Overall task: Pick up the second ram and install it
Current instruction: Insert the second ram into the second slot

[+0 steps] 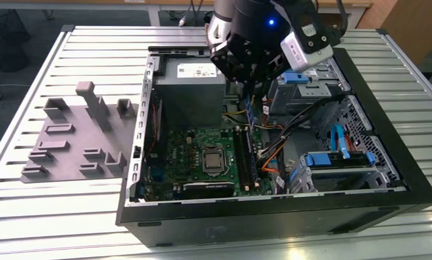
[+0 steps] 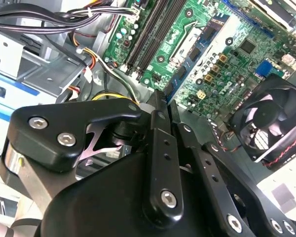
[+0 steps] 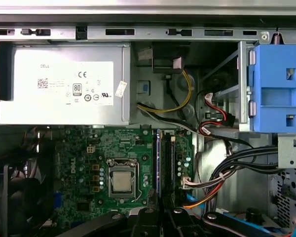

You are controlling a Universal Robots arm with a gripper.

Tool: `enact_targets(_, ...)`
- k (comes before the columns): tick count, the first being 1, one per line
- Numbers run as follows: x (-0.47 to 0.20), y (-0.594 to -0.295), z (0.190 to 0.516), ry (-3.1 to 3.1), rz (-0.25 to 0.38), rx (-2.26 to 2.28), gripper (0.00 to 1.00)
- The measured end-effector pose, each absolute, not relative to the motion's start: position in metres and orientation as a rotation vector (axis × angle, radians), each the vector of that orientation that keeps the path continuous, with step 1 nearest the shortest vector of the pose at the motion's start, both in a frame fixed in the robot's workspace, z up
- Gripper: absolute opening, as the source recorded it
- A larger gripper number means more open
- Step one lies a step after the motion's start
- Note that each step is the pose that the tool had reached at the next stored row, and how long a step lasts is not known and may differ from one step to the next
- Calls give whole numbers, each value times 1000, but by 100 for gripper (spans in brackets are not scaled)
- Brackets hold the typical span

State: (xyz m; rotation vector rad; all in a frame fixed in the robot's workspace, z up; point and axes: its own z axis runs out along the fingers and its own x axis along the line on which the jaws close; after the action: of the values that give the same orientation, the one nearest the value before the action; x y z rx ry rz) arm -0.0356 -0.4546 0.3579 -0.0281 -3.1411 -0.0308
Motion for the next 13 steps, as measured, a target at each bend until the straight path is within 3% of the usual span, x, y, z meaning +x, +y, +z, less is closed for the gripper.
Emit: enact_targets(13, -35, -455, 343, -3140, -32, -28, 14)
